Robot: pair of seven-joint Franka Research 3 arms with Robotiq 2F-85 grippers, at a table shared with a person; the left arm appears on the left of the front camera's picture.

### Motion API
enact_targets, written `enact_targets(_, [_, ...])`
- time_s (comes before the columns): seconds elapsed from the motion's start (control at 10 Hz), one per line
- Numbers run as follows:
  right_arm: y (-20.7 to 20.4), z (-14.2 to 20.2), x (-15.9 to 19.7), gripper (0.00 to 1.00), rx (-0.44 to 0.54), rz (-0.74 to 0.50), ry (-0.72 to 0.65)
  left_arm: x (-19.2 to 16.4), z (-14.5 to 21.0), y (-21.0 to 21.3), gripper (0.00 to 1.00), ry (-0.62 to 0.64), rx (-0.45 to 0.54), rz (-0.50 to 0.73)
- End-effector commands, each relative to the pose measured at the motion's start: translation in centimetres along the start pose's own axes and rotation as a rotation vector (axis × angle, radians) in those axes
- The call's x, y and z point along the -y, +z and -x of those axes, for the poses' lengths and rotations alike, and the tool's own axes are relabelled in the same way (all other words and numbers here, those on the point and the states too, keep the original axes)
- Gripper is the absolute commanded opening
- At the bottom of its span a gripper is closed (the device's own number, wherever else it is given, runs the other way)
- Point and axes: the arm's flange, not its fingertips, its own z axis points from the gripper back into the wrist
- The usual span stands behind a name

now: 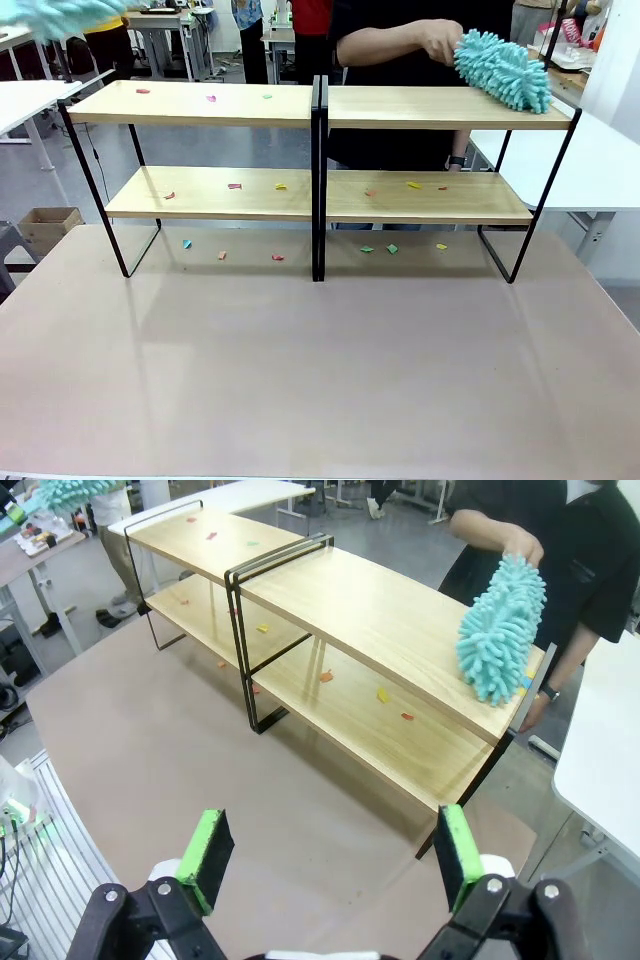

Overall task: Clean the shelves.
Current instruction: Clean a randomly selected level of the Shelf with the Duster.

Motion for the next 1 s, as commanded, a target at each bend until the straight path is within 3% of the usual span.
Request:
enact_targets(0.0, [0.0, 0.0, 0.1, 1.00, 0.003, -0.006, 0.001, 2.2, -0.1, -4.9, 0.13, 0.041, -0.069, 0.049])
enact_targets(0.1, [0.0, 0.0, 0.1, 1.00, 0.003, -0.006, 0.001, 2.7, -0.5, -3.6, 0.13, 0.146, -0.284, 0.280])
enact_targets(0.2, [0.0, 0.0, 0.1, 1.00, 0.003, -0.006, 0.001, 2.2, 0.0, -3.8, 0.13, 0.011, -0.053, 0.007])
enact_targets(0.3, [0.0, 0.0, 0.1, 1.00, 0.003, -0.006, 0.001, 2.2, 0.0, -3.8, 0.13, 0.011, -0.053, 0.007])
enact_targets(0.4, [0.0, 0.0, 0.1, 1.00, 0.003, -0.006, 0.001, 3.3, -0.1, -6.4, 0.13, 0.046, -0.166, 0.114])
enact_targets(0.5, [0.0, 0.0, 0.1, 1.00, 0.003, -0.006, 0.001, 5.6, -0.2, -8.9, 0.13, 0.015, -0.091, 0.016])
enact_targets(0.7, [0.0, 0.0, 0.1, 1.00, 0.003, -0.006, 0.001, 7.8, -1.9, -12.7, 0.13, -0.023, -0.078, -0.037])
enact_targets(0.9, [0.0, 0.0, 0.1, 1.00, 0.003, -0.006, 0.001, 8.6, -2.6, -16.3, 0.13, 0.016, -0.028, -0.153])
